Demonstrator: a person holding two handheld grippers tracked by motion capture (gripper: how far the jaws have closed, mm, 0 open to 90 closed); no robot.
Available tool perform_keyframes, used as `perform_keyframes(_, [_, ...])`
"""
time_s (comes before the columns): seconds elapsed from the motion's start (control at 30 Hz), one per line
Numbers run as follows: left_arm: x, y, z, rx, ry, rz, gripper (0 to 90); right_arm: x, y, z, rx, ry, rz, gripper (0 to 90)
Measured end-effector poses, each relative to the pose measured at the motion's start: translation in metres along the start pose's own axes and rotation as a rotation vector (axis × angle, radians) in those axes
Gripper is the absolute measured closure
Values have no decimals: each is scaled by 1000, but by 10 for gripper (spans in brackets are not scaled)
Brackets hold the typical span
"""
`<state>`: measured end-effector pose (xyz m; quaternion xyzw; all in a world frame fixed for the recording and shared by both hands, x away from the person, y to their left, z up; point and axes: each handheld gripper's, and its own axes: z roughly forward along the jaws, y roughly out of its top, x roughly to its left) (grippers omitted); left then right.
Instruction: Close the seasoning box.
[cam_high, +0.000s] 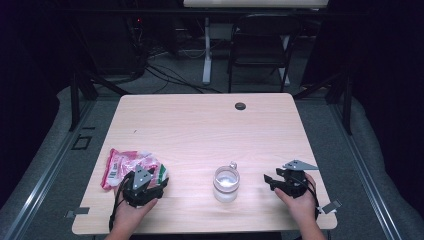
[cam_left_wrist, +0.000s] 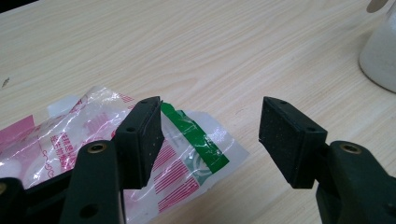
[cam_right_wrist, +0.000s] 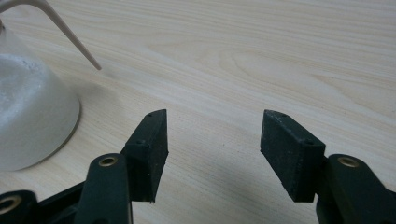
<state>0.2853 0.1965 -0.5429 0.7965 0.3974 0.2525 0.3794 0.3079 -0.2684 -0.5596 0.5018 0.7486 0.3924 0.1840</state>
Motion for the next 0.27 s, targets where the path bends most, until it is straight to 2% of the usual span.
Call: perform_keyframes(0.27, [0, 0, 1, -2, -1, -3, 391, -2, -1, 1, 5, 5, 8, 411])
